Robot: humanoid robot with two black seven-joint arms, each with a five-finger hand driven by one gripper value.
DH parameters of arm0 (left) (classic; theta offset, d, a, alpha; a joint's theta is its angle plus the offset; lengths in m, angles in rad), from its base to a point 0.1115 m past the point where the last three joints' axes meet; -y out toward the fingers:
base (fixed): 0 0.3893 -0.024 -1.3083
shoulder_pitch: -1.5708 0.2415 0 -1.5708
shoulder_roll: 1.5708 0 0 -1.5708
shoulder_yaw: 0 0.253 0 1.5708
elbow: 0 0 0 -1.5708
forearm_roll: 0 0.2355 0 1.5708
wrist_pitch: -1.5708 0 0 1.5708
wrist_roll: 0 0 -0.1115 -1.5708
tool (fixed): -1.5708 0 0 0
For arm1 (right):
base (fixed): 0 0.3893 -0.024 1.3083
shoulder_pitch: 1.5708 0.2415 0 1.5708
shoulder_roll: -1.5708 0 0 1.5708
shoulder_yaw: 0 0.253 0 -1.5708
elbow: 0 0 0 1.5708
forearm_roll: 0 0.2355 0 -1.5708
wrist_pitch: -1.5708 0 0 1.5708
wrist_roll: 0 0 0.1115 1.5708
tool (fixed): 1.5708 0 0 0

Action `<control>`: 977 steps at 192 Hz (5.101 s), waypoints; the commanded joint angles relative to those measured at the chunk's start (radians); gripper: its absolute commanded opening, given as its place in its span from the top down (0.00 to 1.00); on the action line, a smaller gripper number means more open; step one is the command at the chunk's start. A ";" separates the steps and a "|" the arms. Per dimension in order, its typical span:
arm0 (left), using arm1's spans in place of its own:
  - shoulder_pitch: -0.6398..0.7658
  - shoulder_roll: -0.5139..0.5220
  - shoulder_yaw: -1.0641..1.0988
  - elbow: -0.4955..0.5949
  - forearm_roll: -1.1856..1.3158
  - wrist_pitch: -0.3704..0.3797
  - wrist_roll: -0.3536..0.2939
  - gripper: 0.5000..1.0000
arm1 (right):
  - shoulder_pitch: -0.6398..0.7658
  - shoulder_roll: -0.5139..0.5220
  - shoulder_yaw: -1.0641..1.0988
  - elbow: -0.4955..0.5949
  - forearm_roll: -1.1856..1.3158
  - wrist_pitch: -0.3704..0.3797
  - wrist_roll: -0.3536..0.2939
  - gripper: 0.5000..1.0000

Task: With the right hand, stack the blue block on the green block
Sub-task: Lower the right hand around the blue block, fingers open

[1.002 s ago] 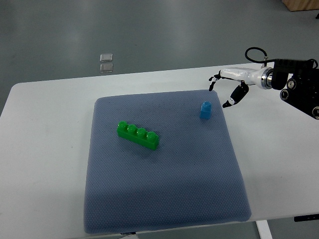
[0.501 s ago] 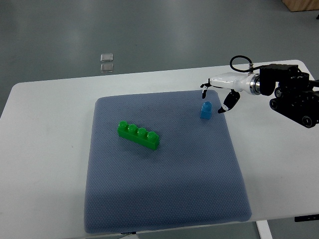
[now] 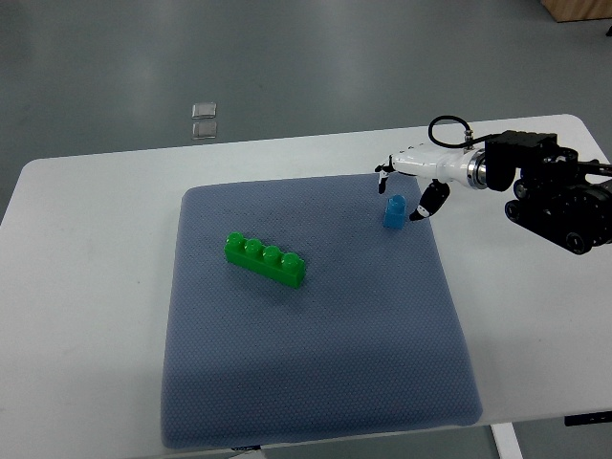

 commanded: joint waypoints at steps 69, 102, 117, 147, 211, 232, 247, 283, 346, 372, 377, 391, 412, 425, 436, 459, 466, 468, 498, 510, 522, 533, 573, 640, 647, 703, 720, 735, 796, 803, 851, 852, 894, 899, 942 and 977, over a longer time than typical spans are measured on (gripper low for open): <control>0.000 0.000 0.000 0.000 0.000 0.000 0.000 0.00 | -0.003 0.004 -0.014 0.002 -0.002 0.000 0.005 0.17; 0.000 0.000 0.000 0.000 0.000 0.000 0.000 0.00 | -0.004 0.013 -0.014 -0.003 -0.003 -0.016 0.000 0.17; 0.000 0.000 0.000 0.001 0.000 0.000 0.001 0.00 | -0.007 0.013 -0.014 -0.006 -0.003 -0.026 -0.001 0.17; 0.000 0.000 0.000 0.000 0.000 0.000 0.000 0.00 | -0.012 0.014 -0.014 -0.006 -0.003 -0.029 0.000 0.17; 0.000 0.000 0.000 0.000 0.000 0.000 0.001 0.00 | -0.016 0.027 -0.014 -0.001 -0.002 -0.023 0.005 0.17; 0.000 0.000 0.000 0.000 0.000 0.000 0.001 0.00 | -0.015 0.031 -0.014 -0.001 -0.002 -0.023 0.003 0.17; 0.000 0.000 0.000 0.000 0.000 0.000 0.000 0.00 | -0.013 0.034 -0.013 -0.001 0.000 -0.023 -0.001 0.17; 0.000 0.000 0.000 0.001 0.000 0.000 0.001 0.00 | -0.006 0.033 -0.013 -0.003 0.004 -0.019 -0.004 0.17; 0.000 0.000 0.000 0.001 0.000 0.000 0.001 0.00 | -0.006 0.043 -0.008 -0.006 0.017 0.014 -0.017 0.17; 0.000 0.000 0.000 0.001 0.000 0.000 0.001 0.00 | -0.007 0.043 -0.002 -0.007 0.020 0.021 -0.035 0.17; 0.000 0.000 0.000 0.000 0.000 0.000 0.000 0.00 | -0.007 0.043 -0.002 -0.007 0.020 0.021 -0.038 0.17; 0.000 0.000 0.000 0.001 0.000 0.000 0.001 0.00 | -0.007 0.045 -0.002 -0.007 0.020 0.023 -0.055 0.17; 0.000 0.000 0.000 0.001 0.000 0.000 0.000 0.00 | -0.007 0.045 0.001 -0.009 0.021 0.038 -0.089 0.17; 0.000 0.000 0.000 0.000 0.000 0.000 0.000 0.00 | -0.006 0.045 0.003 -0.009 0.050 0.058 -0.100 0.17; 0.000 0.000 0.000 0.000 0.000 0.000 0.000 0.00 | -0.006 0.045 0.001 -0.009 0.080 0.069 -0.107 0.17; 0.000 0.000 0.000 0.000 0.000 0.000 0.001 0.00 | -0.006 0.045 0.003 -0.009 0.098 0.076 -0.129 0.17; 0.000 0.000 0.000 0.000 0.000 0.000 0.000 0.00 | -0.006 0.045 0.004 -0.009 0.100 0.079 -0.129 0.17; 0.000 0.000 0.000 0.001 0.000 0.000 0.000 0.00 | -0.006 0.045 0.004 -0.009 0.100 0.080 -0.129 0.17; 0.000 0.000 0.000 0.000 0.000 0.000 0.000 0.00 | -0.004 0.043 0.006 -0.007 0.123 0.104 -0.129 0.17; 0.000 0.000 0.000 0.000 0.000 0.000 0.000 0.00 | -0.004 0.043 0.006 -0.006 0.132 0.104 -0.129 0.17; 0.000 0.000 0.000 0.000 0.000 0.000 0.000 0.00 | -0.004 0.043 0.006 -0.006 0.136 0.103 -0.129 0.17; 0.000 0.000 0.000 0.001 0.000 0.000 0.000 0.00 | -0.003 0.047 0.007 -0.006 0.142 0.096 -0.129 0.17; 0.000 0.000 0.000 0.000 0.000 0.000 0.000 0.00 | 0.003 0.054 0.015 -0.007 0.187 0.104 -0.129 0.17; 0.000 0.000 0.000 0.000 0.000 0.000 0.000 0.00 | 0.003 0.057 0.018 -0.017 0.198 0.093 -0.130 0.17; 0.000 0.000 0.000 0.000 0.000 0.000 0.000 0.00 | 0.002 0.057 0.018 -0.020 0.198 0.092 -0.130 0.17; 0.000 0.000 0.000 0.000 0.000 0.000 0.000 0.00 | 0.000 0.059 0.007 -0.044 0.187 0.084 -0.141 0.17; 0.000 0.000 0.000 0.001 0.000 0.000 0.001 0.00 | 0.000 0.059 0.007 -0.046 0.185 0.084 -0.142 0.17; 0.000 0.000 0.000 0.000 0.000 0.000 0.000 0.00 | 0.002 0.059 0.007 -0.046 0.185 0.084 -0.142 0.17; 0.000 0.000 0.000 0.000 0.000 0.000 0.001 0.00 | 0.005 0.059 0.004 -0.044 0.184 0.095 -0.142 0.19; 0.000 0.000 0.000 0.000 0.000 0.000 0.000 0.00 | 0.007 0.059 0.004 -0.044 0.184 0.096 -0.141 0.19; 0.000 0.000 0.000 0.001 0.000 0.000 0.000 0.00 | 0.008 0.059 0.006 -0.037 0.190 0.101 -0.141 0.21; 0.000 0.000 0.000 0.001 0.000 0.000 0.000 0.00 | 0.008 0.059 0.006 -0.037 0.190 0.101 -0.141 0.21; 0.000 0.000 0.000 0.001 0.000 0.000 0.000 0.00 | 0.007 0.060 0.009 -0.032 0.189 0.095 -0.138 0.25; 0.000 0.000 0.000 0.000 0.000 0.000 0.000 0.00 | 0.007 0.060 0.009 -0.032 0.187 0.095 -0.138 0.26; 0.000 0.000 0.000 0.000 0.000 0.000 0.001 0.00 | 0.008 0.060 0.006 -0.033 0.178 0.087 -0.139 0.28; 0.000 0.000 0.000 0.000 0.000 0.000 0.001 0.00 | 0.007 0.060 0.006 -0.032 0.176 0.090 -0.138 0.29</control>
